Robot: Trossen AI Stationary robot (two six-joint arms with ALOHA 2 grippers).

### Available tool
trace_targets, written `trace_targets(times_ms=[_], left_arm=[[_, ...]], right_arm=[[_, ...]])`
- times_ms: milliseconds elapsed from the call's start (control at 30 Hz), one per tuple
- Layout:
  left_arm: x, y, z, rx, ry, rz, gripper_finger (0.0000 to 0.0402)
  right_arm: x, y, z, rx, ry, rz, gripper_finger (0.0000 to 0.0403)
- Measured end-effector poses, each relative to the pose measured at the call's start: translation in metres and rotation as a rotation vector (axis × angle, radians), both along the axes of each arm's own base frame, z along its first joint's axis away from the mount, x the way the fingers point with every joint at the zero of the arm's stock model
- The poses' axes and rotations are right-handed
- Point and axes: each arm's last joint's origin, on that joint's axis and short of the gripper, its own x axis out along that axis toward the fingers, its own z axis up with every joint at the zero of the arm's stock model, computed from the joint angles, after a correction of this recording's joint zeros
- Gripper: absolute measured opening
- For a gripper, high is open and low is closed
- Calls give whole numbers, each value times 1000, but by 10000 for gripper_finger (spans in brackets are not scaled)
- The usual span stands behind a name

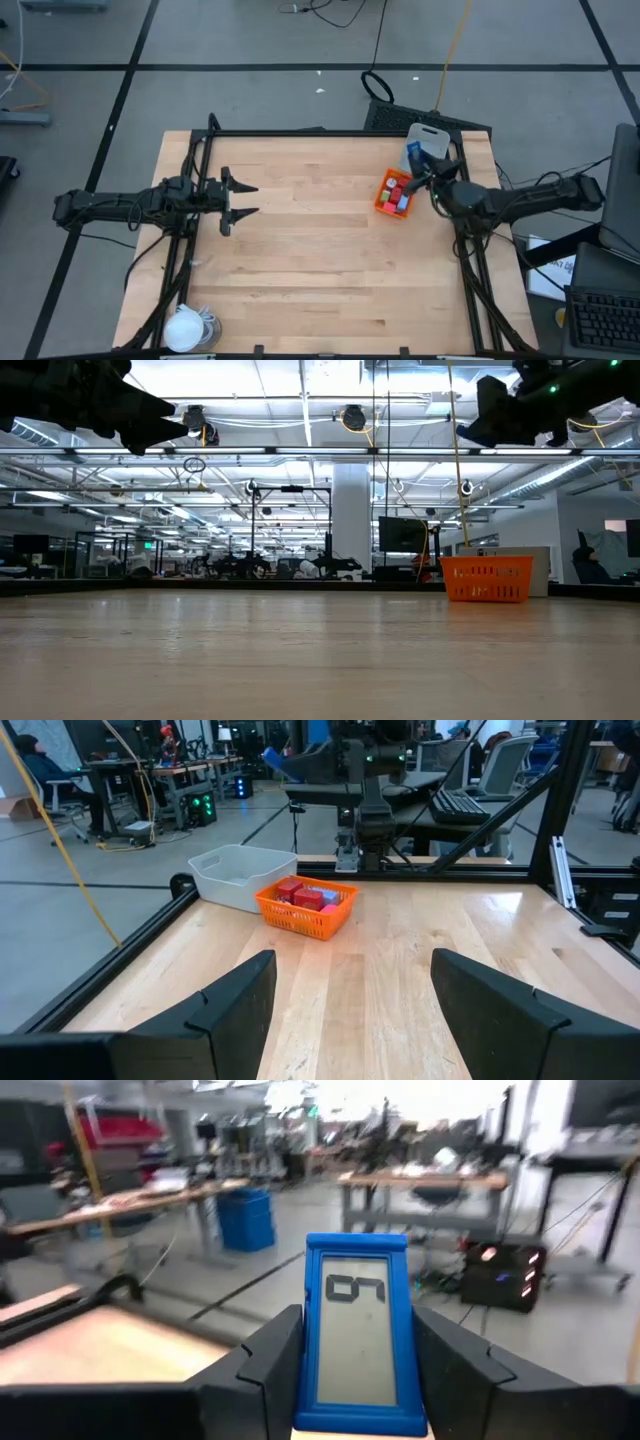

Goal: Pick & Place Office items
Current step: Put the blue digital clock into the gray bin

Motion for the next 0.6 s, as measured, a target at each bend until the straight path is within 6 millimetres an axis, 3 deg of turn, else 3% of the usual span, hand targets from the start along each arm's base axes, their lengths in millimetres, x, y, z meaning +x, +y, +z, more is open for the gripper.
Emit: trace_targets(times_ms=[133,300,600], left_arm=[[0,0,0,0,0,0,271],[0,0,0,0,0,0,271],[0,0,0,0,0,0,271]], right_arm=[[0,-15,-10,123,46,43,156],[-10,-39,-26,239,98,-83,150],[-24,-68,-44,499,148,-68,151]])
